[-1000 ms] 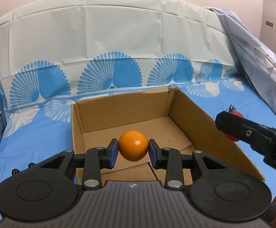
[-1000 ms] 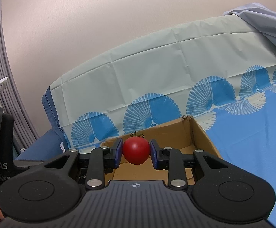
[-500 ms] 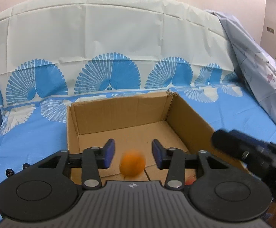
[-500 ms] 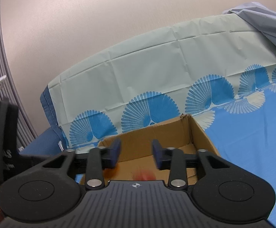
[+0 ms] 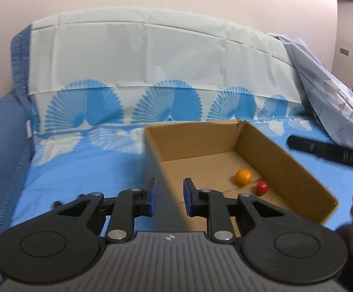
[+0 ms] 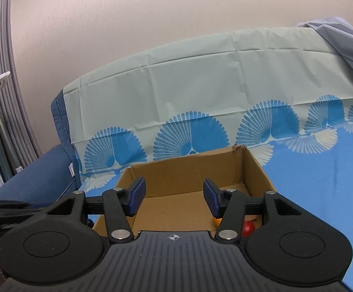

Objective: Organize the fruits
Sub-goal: 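Open both grippers to drop the orange and tomato into the box, then move both tools back from the box toward the remaining fruit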

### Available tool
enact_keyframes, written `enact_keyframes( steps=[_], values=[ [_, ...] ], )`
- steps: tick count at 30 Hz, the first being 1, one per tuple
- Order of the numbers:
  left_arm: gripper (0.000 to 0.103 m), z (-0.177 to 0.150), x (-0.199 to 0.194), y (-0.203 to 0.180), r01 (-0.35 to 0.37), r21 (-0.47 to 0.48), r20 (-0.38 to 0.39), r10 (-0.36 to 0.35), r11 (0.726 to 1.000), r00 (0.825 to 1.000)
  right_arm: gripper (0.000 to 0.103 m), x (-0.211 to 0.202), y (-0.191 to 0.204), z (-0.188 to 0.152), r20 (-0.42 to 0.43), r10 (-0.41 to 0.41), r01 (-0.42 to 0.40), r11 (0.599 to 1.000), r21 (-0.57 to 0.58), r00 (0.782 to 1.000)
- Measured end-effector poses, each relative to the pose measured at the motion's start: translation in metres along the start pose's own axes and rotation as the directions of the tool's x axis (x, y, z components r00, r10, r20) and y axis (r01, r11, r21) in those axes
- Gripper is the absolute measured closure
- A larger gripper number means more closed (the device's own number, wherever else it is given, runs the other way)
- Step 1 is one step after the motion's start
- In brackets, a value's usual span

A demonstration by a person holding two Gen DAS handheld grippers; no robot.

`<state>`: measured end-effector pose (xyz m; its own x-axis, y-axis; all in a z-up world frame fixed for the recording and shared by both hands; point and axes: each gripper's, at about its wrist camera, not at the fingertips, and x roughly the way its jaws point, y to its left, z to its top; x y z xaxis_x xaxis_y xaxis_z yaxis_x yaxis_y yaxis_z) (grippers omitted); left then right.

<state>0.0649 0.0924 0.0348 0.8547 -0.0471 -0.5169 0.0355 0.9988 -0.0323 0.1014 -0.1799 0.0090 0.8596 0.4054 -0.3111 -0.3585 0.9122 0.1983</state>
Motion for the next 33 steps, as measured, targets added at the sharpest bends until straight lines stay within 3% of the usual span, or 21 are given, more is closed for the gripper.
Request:
enact_keyframes(
  steps=[5,11,15,19,22,28,33],
  values=[
    [0.078,-0.025,-0.021,0.057,-0.068,0.066,0.0,0.069,0.995,0.998,0.048,-0.005,0.014,-0.002,-0.012,-0.015,0.015,0.998,-0.053,1.0],
    [0.078,-0.065,-0.027,0.118,-0.116,-0.076,-0.063,0.111,0.99,0.992,0.049,-0.016,0.041,-0.007,-0.002,-0.045,0.044,0.992,-0.121,0.999],
    [0.078,-0.066,-0.033,0.121,-0.08,-0.094,-0.04,0.077,0.992,0.996,0.049,-0.025,0.055,-0.009,-0.001,-0.06,0.059,0.991,-0.118,0.998],
    [0.078,-0.067,-0.026,0.113,-0.034,-0.046,-0.073,0.031,0.998,0.997,0.049,-0.033,0.07,-0.011,0.004,-0.064,0.064,0.99,-0.122,0.998],
    [0.078,-0.067,-0.019,0.12,-0.008,-0.082,-0.107,-0.001,0.997,0.994,0.049,-0.039,0.085,-0.013,0.016,-0.051,0.052,0.992,-0.114,0.999],
    [0.078,-0.068,-0.013,0.148,0.015,-0.218,-0.145,-0.047,0.976,0.988,0.068,-0.041,0.114,-0.019,0.014,0.017,-0.015,0.994,-0.112,1.0],
    [0.078,-0.067,-0.01,0.151,0.009,-0.236,-0.159,-0.048,0.972,0.986,0.071,-0.028,0.135,-0.03,-0.033,0.079,-0.083,0.984,-0.157,0.996]
  ],
)
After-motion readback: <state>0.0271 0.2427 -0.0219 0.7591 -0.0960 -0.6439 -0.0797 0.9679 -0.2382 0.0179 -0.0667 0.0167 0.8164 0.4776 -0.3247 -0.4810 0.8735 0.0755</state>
